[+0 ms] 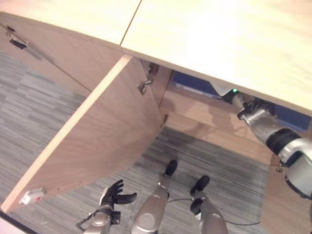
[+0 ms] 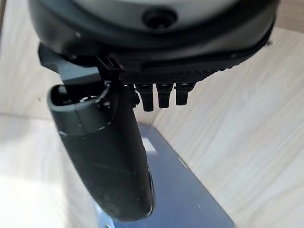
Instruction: Put the empty folder in the office cabinet
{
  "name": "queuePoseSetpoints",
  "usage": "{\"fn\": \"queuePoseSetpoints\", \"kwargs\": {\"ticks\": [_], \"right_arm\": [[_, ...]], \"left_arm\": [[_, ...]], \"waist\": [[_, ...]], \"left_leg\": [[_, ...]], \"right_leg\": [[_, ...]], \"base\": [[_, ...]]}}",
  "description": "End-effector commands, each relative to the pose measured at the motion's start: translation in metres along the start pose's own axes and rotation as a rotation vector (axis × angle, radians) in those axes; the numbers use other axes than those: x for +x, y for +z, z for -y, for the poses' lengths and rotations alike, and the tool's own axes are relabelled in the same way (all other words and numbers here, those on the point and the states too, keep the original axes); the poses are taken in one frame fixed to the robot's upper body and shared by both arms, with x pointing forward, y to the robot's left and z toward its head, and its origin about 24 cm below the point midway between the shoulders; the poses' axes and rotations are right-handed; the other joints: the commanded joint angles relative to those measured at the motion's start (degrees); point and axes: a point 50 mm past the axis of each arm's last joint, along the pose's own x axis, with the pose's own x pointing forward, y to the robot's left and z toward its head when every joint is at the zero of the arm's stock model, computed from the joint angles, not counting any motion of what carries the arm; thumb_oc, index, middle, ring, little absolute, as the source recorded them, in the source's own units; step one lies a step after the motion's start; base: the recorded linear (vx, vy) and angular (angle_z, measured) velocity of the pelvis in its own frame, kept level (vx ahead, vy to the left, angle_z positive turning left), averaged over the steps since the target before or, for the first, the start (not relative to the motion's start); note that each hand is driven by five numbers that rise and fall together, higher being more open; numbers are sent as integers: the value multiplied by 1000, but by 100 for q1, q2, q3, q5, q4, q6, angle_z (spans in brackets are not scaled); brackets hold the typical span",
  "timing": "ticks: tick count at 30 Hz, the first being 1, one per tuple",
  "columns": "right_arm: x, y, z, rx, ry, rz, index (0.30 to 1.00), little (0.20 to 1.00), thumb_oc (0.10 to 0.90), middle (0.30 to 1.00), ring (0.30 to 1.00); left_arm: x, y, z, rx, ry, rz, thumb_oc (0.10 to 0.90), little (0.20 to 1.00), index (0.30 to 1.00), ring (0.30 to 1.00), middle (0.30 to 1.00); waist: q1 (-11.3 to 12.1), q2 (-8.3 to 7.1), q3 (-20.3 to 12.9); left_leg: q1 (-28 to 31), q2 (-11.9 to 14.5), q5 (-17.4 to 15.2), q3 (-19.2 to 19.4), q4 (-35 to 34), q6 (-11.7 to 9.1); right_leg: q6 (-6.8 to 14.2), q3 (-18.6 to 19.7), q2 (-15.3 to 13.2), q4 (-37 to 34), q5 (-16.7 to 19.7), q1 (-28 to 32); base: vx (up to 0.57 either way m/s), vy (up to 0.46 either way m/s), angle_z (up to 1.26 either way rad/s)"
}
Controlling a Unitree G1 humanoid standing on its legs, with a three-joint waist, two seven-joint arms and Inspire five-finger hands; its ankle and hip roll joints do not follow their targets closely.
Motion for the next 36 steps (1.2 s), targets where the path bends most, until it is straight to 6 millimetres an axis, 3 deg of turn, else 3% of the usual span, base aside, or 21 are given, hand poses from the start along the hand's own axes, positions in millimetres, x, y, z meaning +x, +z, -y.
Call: {"fn": "queuePoseSetpoints", "kwargs": {"ticks": [1,8,13,22,29,32,33,36], "right_arm": [[12,1,27,81,-126,-23,900,900,800,900,900],[0,46,36,322,-189,77,900,900,800,900,900],[-27,71,18,538,-113,69,900,900,800,900,900],[-105,106,-45,860,190,-104,900,900,800,900,900],[-159,137,-72,1057,425,-233,900,900,800,900,900],[-190,159,-83,1282,566,-401,900,900,800,900,900],[-210,170,-90,1415,627,-559,900,900,800,900,900],[-234,189,-97,1589,735,-747,900,900,800,900,900]], "left_arm": [[-12,-33,-17,70,51,-97,800,900,900,900,900],[-17,-51,-17,65,80,-176,800,900,900,900,900],[-24,-67,-23,63,113,-239,800,900,900,900,900],[-35,-95,-24,116,128,-365,800,900,900,900,900],[-48,-120,-20,145,143,-498,800,900,900,900,900],[-48,-122,-18,140,152,-519,800,900,900,900,900],[-47,-120,-19,128,170,-511,800,900,900,900,900],[-46,-120,-19,129,174,-522,800,900,900,900,900]], "waist": [[-20,-451,-356],[-178,-564,-649],[-365,-644,-913],[-805,-768,-1499],[-1066,-775,-1654],[-1127,-728,-1605],[-1156,-688,-1590],[-1173,-686,-1664]], "left_leg": [[204,-224,-300,126,-303,355],[491,-203,-444,226,-305,425],[765,-163,-564,378,-327,471],[1250,-132,-803,697,-347,575],[1653,-11,-994,1223,-347,610],[1807,146,-1073,1479,-347,616],[1861,220,-1120,1568,-347,599],[1857,267,-1142,1741,-347,587]], "right_leg": [[501,-10,-373,-118,-20,328],[546,52,-426,-152,-37,576],[587,147,-423,-223,-19,781],[671,427,-443,-265,38,1053],[755,722,-433,-67,157,1043],[797,690,-589,191,207,1013],[803,620,-714,255,233,1065],[828,403,-1007,227,420,1204]], "base": [[46,37,-8],[50,41,-2],[75,71,-17],[54,91,-22],[26,66,-42],[-34,-19,-92],[-40,-28,-93],[0,-35,-41]]}}
